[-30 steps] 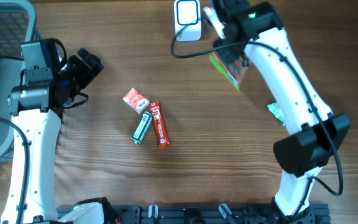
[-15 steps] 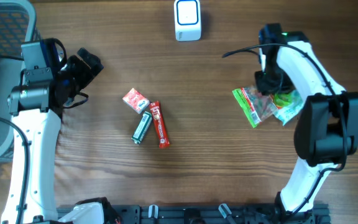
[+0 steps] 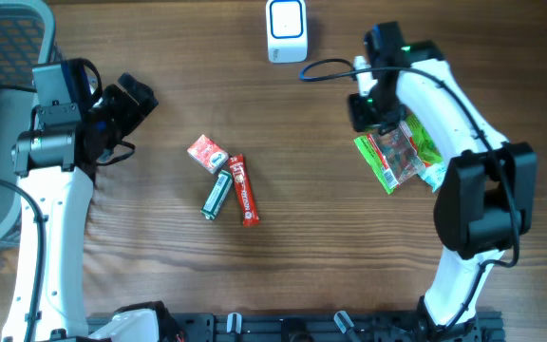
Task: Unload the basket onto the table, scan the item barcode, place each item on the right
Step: 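Lower the green bag to the right side and release it, then reach the right gripper to the red Nescafe stick and grasp it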
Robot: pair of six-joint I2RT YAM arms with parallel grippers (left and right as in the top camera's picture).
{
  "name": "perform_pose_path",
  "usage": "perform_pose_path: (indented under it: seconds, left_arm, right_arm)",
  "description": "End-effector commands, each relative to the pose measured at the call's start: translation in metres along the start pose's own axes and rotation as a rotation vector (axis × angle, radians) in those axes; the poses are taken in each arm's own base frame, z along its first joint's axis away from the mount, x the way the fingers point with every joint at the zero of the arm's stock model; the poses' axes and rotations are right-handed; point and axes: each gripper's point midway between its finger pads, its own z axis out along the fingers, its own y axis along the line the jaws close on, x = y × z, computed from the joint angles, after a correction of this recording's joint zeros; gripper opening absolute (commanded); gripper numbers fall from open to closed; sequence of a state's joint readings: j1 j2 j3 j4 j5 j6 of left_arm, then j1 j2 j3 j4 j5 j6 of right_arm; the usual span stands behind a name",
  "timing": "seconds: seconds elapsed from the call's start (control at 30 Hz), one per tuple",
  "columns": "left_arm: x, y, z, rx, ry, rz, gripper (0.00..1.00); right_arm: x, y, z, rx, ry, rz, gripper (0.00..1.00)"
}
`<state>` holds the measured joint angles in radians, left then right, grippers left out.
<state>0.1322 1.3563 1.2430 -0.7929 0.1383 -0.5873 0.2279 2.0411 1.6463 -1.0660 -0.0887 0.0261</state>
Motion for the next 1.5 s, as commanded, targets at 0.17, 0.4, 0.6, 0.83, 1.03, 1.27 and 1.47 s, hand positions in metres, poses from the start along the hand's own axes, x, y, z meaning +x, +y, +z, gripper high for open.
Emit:
perform_pose_path:
  seconds: [0.17, 0.4, 0.6, 0.83, 1.03, 1.27, 1.47]
  left_arm:
    - [-0.003, 0.0, -0.004, 0.0, -0.017, 0.008, 1.0]
    - [-0.003, 0.0, -0.004, 0.0, -0.017, 0.008, 1.0]
    - [-0.003, 0.0, -0.004, 0.0, -0.017, 0.008, 1.0]
    - [-0.003, 0.0, -0.004, 0.0, -0.017, 0.008, 1.0]
    - [-0.003, 0.0, -0.004, 0.0, -0.017, 0.008, 1.0]
    - [-0.003, 0.0, -0.004, 0.0, -0.017, 0.008, 1.0]
    - [-0.003, 0.0, -0.004, 0.0, -0.017, 0.008, 1.0]
  right_arm:
    - [-0.023, -0.027, 0.042, 0.15, -0.216, 0.246, 0.04]
    - [0.048, -0.047, 0.065, 0.248, 0.024, 0.154, 0.04]
    - [0.083, -0.087, 0.045, 0.502, 0.16, 0.109, 0.05]
    - [0.056, 0.068, 0.05, -0.4, 0.096, -0.018, 0.13]
    - [0.075, 0.144, 0.04, -0.572, 0.141, -0.147, 0.18]
    - [0.094, 0.196, 0.073, -0.172, 0.068, -0.234, 0.21]
    - [0.094, 0.229, 0.075, -0.12, -0.039, -0.332, 0.22]
